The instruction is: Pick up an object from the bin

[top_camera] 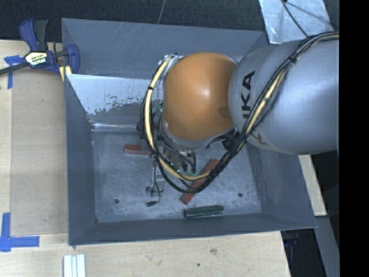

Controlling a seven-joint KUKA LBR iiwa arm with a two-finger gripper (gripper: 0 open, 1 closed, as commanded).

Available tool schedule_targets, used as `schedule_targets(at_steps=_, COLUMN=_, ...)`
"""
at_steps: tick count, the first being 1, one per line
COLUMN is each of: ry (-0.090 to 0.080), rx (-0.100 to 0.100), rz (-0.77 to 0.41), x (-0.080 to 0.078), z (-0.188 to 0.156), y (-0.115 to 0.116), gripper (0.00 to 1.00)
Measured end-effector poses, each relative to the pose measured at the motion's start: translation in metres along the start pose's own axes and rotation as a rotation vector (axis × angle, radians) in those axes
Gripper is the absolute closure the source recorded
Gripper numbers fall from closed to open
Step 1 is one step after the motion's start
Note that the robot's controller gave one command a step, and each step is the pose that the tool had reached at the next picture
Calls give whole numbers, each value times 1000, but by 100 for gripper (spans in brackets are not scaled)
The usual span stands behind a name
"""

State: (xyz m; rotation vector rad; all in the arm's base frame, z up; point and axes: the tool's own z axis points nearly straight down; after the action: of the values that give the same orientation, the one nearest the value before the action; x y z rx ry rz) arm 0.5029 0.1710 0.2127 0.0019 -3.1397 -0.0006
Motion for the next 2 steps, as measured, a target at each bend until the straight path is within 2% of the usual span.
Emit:
schedule_targets(at_steps=1, ry=-4, rx=-1, rz=2, x=-1, z=-2, y=-1, gripper=0)
schedule_targets(at_steps=2, ry=-8, rx=-3, rz=43, x=-14, z=25, y=-30, gripper=0)
